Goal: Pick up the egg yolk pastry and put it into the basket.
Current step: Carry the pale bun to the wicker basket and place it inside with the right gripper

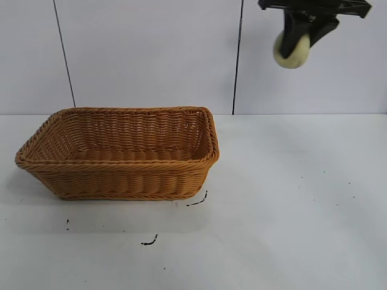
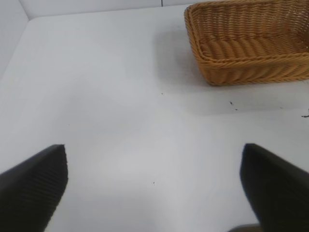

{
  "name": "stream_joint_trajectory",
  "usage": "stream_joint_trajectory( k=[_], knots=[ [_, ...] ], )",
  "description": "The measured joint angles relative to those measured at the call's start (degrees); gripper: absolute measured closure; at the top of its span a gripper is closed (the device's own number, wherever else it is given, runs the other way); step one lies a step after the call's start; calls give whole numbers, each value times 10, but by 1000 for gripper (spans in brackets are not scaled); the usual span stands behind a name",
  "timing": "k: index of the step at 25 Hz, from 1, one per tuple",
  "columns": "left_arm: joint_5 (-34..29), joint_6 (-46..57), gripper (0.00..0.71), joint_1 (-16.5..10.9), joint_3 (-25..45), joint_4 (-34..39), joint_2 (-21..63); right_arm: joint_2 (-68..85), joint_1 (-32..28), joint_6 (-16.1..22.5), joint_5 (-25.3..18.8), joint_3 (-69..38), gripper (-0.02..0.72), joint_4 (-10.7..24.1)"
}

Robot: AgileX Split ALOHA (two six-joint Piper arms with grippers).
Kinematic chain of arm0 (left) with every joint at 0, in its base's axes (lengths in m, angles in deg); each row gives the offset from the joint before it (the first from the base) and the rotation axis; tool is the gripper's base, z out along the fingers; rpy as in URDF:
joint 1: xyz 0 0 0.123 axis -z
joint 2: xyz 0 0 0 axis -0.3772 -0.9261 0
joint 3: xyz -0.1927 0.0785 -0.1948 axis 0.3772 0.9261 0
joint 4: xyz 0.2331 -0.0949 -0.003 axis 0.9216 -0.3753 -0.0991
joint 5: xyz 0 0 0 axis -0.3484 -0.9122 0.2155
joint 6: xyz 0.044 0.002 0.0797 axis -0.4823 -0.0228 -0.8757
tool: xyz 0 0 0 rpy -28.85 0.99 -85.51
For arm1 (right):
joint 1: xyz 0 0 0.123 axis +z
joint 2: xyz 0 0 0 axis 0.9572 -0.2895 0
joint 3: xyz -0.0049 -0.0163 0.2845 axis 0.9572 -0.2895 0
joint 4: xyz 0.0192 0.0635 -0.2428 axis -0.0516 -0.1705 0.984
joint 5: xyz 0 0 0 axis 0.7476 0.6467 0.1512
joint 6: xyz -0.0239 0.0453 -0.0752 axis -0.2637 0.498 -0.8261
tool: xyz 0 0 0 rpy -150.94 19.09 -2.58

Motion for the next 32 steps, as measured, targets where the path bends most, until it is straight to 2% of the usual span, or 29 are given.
stream_joint_trajectory(
  k=[7, 10, 13, 17, 24, 27, 32],
  knots=[
    [0, 0, 14, 0, 0, 0, 0, -24, 126, 6, 80, 2, 531, 0],
    [0, 0, 14, 0, 0, 0, 0, -57, 173, 8, 131, 2, 531, 0],
    [0, 0, 14, 0, 0, 0, 0, -99, 203, 16, 197, 2, 531, -1],
    [0, 0, 14, 0, 0, 0, 0, -158, 213, 46, 271, 2, 531, -6],
    [0, 0, 14, 0, 0, 0, 0, -235, 213, 53, 284, 2, 520, -12],
    [0, 0, 14, 0, 0, 0, 0, -241, 213, 53, 283, 2, 441, -13],
    [0, 0, 14, 0, 0, 0, 0, -227, 213, 53, 267, 2, 113, -12]
  ],
)
